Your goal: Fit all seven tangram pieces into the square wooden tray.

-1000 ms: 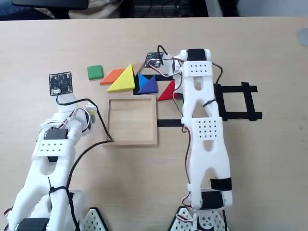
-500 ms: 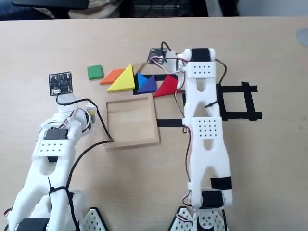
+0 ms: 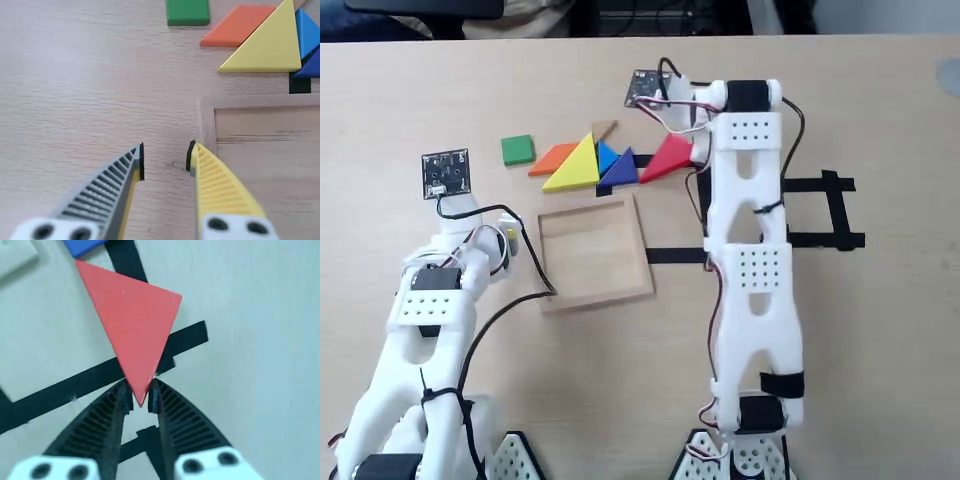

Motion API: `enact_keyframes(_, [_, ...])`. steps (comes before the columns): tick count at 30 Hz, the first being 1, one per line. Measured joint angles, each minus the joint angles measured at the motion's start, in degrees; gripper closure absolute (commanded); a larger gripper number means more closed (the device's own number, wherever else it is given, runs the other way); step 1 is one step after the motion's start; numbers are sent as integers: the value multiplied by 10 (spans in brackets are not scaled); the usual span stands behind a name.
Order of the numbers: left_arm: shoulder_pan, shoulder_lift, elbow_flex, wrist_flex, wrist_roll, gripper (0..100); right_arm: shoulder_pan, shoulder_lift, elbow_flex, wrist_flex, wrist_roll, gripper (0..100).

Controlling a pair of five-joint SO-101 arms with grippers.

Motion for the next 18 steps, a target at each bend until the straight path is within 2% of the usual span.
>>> enact_keyframes(7, [0,0,0,0,0,834,-18,-156,251,0,0,988])
enact_keyframes(18, [0,0,0,0,0,834,-112,-418,599,-8,0,988])
